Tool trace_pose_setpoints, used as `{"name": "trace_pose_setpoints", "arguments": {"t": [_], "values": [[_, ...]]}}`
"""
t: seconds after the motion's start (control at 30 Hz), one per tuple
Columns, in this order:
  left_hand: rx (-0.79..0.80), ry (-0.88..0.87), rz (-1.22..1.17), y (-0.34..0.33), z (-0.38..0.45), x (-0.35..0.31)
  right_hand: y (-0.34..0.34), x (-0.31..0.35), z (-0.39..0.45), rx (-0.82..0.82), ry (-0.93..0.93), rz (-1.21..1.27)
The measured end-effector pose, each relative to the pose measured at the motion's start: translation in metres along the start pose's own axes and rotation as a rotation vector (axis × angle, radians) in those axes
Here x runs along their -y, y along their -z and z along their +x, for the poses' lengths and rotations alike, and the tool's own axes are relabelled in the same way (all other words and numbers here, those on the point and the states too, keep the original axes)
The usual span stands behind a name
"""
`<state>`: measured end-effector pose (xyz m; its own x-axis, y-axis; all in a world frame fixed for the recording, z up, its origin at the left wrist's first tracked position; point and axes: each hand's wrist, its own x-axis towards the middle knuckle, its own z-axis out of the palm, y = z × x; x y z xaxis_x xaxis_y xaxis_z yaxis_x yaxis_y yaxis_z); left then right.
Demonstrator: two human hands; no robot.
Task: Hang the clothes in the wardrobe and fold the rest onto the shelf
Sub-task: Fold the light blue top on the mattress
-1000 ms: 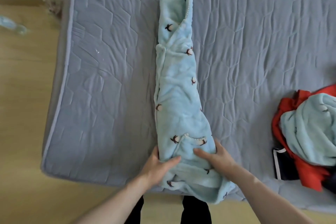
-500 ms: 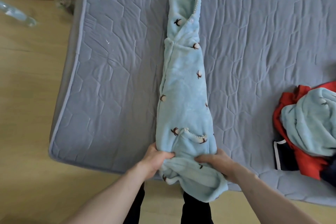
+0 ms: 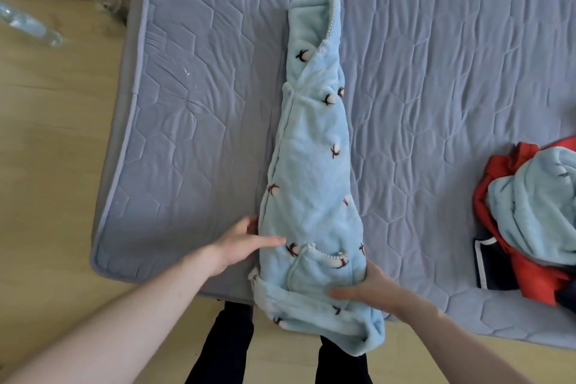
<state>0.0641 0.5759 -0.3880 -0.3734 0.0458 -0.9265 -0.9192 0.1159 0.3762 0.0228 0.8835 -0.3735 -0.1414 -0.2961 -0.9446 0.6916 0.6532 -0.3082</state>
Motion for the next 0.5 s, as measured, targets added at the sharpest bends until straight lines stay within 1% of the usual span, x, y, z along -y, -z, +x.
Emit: {"name": "trace_pose_setpoints", "arguments": {"t": [0.03, 0.07, 0.13, 0.2, 0.27, 0.3, 0.37, 0.43, 0.5], "values": [[0.037, -0.003, -0.008, 0.004, 0.001, -0.007, 0.002, 0.003, 0.000, 0.033, -0.031, -0.052], [0.069, -0.003, 0.045, 0.005, 0.001, -0.011, 0.004, 0.006, 0.001, 0.052, -0.064, -0.088], [0.085, -0.008, 0.321, 0.001, -0.004, -0.005, 0.007, 0.011, 0.003, 0.083, -0.109, -0.082], [-0.007, -0.084, 0.573, -0.005, -0.017, 0.016, 0.010, 0.017, 0.002, 0.112, -0.134, -0.015], [-0.133, -0.264, 0.693, -0.011, -0.034, 0.043, 0.009, 0.021, -0.003, 0.086, -0.178, 0.058], [-0.182, -0.385, 0.730, -0.012, -0.041, 0.057, 0.009, 0.022, -0.006, 0.071, -0.192, 0.101], [-0.250, -0.626, 0.857, -0.009, -0.043, 0.076, 0.008, 0.028, -0.015, 0.095, -0.196, 0.197], [-0.279, -0.838, 1.018, -0.008, -0.038, 0.074, 0.008, 0.036, -0.025, 0.152, -0.201, 0.269], [-0.236, -0.998, 1.102, -0.011, -0.034, 0.054, 0.009, 0.045, -0.037, 0.249, -0.205, 0.332]]}}
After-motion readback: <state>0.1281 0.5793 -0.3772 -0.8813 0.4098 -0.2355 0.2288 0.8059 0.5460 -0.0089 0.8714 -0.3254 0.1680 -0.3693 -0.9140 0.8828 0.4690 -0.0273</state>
